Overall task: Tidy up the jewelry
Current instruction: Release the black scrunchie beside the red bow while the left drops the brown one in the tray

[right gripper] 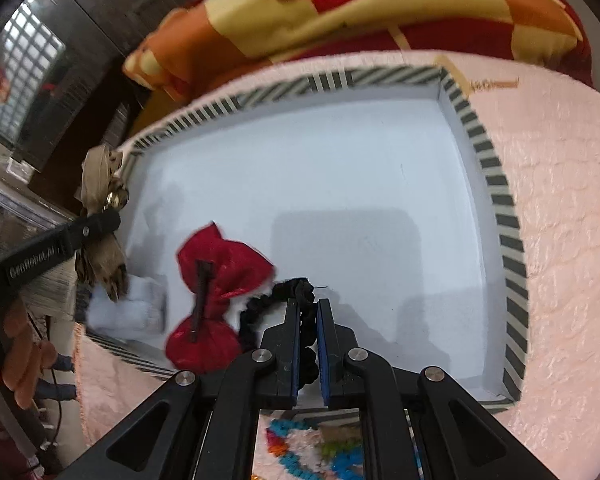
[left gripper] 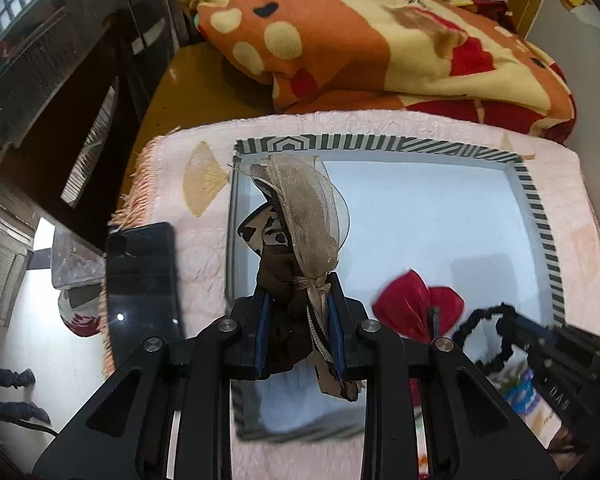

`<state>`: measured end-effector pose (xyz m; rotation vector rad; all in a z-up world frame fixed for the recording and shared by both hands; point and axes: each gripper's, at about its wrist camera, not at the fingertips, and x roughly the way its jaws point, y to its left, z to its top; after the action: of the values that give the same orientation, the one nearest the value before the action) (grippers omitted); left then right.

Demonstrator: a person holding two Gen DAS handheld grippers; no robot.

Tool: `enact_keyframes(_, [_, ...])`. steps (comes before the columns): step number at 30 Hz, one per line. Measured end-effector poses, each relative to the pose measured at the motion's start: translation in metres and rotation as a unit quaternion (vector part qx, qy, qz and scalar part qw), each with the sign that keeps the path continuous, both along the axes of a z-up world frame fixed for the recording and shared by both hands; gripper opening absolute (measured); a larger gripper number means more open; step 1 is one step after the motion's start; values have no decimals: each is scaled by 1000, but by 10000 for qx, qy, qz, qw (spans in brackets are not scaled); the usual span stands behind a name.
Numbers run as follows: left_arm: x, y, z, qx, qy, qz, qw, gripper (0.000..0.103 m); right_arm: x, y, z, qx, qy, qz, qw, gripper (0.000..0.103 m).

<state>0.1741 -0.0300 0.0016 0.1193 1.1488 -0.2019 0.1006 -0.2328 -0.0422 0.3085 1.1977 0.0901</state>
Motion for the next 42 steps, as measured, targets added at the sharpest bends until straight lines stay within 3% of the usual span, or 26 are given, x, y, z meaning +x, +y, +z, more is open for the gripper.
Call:
enact_keyframes(6, [20,-10,-27,44,317,-2,9995,25,3,9,-2,-192,70,180,9996,9])
enact_keyframes(9, [26,-12,-35,43,398,40,9992,28,0,9,6,-282,-43,171,9994,25])
enact_keyframes(10, [27,-11,-38,41,405,89,9991,29,0,7,8,-267,-77,143,9995,37])
enact_keyframes(11, [27,-10,-39,27,422,108,9990,30,-1,5,11,-251,-127,91,9996,39])
enact_keyframes(16, [26,-6,-37,-67,402,165,9990,43,-4,1,17,-120,-240,-88,9996,39])
enact_keyframes(18, [21,-5,-32,-105,308,151,9994,55,-5,0,21,-78,-294,-152,9994,40])
enact_keyframes(19, [18,-4,-28,-147,260,154,9994,56,-8,-1,24,-80,-338,-178,9992,40])
enact_keyframes(30, [-28,-3,18,-172,-220,150,9995,58,-33,10,47,-120,-661,-185,9976,43])
enact_keyframes(37, [-67,-2,22,-128,-321,160,9993,58,-58,13,52,-224,-768,-193,9966,53])
enact_keyframes(42, [-98,-1,23,-140,-363,227,9990,58,-84,15,57,-295,-856,-110,9958,53])
